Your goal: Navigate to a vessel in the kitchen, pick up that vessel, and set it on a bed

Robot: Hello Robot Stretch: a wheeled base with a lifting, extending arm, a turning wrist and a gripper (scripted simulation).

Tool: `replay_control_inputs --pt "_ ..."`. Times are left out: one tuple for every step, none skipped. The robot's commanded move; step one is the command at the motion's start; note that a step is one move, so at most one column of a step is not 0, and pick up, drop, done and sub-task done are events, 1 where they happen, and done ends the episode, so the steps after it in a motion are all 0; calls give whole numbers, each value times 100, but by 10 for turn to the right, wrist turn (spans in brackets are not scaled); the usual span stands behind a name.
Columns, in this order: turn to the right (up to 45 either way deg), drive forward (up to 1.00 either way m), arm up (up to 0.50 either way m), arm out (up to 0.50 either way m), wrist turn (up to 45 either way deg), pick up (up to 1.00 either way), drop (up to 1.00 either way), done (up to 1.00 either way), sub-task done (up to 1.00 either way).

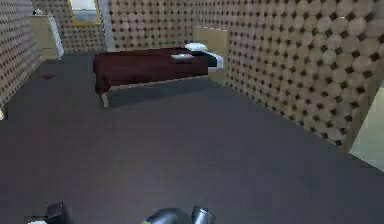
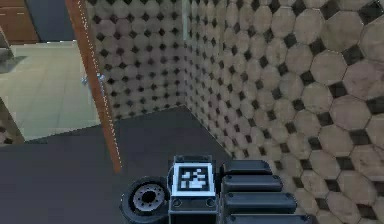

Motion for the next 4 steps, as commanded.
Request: replay_control_inputs --pt "450 0 0 0 0 0 0 0 0" --pt "60 0 0 0 0 0 0 0 0" --pt "-450 0 0 0 0 0 0 0 0" --pt "-450 0 0 0 0 0 0 0 0"
